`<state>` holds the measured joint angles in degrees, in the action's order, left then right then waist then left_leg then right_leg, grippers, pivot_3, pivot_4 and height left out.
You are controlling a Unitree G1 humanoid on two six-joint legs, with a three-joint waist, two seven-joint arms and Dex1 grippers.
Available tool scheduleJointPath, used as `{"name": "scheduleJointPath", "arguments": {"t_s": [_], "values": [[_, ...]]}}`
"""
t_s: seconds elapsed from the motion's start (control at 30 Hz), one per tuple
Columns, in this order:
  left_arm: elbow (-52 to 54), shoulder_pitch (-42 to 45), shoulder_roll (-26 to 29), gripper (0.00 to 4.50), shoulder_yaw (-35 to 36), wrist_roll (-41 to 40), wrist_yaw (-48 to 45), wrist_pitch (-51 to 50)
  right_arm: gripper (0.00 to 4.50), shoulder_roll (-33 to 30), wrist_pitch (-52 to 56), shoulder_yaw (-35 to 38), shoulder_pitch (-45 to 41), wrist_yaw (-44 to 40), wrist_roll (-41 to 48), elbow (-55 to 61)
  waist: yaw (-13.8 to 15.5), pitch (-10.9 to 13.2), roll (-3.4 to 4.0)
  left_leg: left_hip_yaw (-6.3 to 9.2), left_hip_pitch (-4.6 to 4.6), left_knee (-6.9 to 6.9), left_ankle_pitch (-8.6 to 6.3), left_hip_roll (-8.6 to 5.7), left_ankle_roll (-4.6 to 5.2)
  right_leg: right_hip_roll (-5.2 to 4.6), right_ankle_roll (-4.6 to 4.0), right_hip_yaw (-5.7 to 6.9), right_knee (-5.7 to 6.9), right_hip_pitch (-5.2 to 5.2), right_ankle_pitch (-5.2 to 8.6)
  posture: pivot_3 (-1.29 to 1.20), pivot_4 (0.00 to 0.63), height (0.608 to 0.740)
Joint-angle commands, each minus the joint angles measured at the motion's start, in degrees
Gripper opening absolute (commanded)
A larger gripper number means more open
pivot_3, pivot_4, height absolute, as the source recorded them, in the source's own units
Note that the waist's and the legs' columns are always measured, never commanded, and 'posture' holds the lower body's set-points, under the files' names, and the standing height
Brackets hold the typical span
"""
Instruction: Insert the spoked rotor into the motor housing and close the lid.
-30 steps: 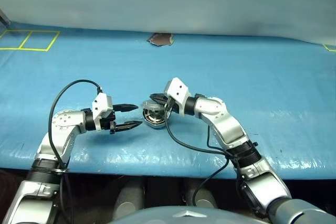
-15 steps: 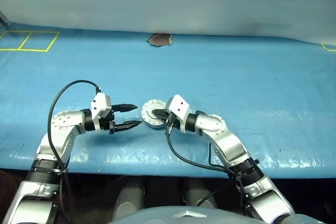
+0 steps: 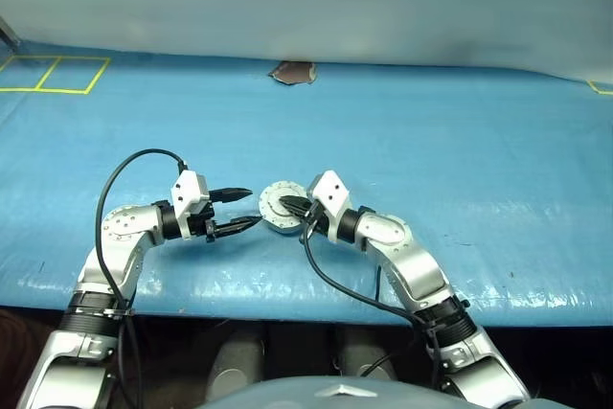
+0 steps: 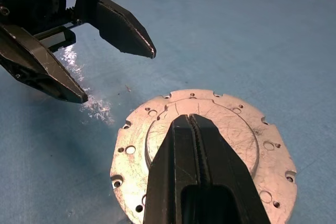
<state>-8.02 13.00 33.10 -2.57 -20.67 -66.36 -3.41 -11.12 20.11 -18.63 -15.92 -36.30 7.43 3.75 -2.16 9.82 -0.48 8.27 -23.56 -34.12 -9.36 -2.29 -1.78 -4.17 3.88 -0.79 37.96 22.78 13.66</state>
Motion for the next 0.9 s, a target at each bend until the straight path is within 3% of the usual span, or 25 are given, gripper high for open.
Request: {"name": "scheduleJointPath", "arguments": {"t_s": [0.03, 0.4, 0.8, 0.9], "values": [[-0.1, 1.1, 0.3, 3.03, 1.2, -0.1, -0.4, 1.2, 0.98, 0.6, 1.0, 0.9, -1.8, -0.1, 1.3, 2.0, 0.0, 0.0, 0.00, 0.00, -0.01, 0.00, 0.00, 0.00, 0.00, 0.00, 0.00, 0.00, 0.00, 0.01, 0.00, 0.00, 0.150, 0.740], [0.2, 0.4, 0.6, 3.03, 1.6, 0.2, 0.3, 1.4, 4.49, 2.4, 3.3, 0.2, -2.2, 0.6, 0.7, 0.8, 0.0, 0.0, 0.00, 0.00, -0.02, 0.05, 0.00, 0.00, 0.00, 0.00, 0.05, 0.00, -0.01, 0.03, -0.03, 0.00, 0.150, 0.740], [0.0, 0.2, 1.6, 3.03, 1.5, 1.2, 1.0, 1.6, 4.49, 2.3, 2.9, -0.5, -1.6, 1.4, -1.0, -1.3, -0.1, 0.0, 0.00, 0.00, -0.02, 0.05, 0.00, 0.00, 0.00, 0.00, 0.06, 0.00, -0.01, 0.03, -0.03, 0.00, 0.150, 0.740], [-0.4, 0.2, 1.8, 3.03, 1.8, 1.2, 1.2, 1.7, 3.93, 2.3, 3.1, -0.3, -1.6, 1.6, -1.1, -1.4, -0.1, 0.0, 0.00, 0.00, -0.02, 0.05, 0.00, 0.00, 0.00, 0.00, 0.05, 0.00, -0.01, 0.03, -0.03, 0.00, 0.150, 0.740]]}}
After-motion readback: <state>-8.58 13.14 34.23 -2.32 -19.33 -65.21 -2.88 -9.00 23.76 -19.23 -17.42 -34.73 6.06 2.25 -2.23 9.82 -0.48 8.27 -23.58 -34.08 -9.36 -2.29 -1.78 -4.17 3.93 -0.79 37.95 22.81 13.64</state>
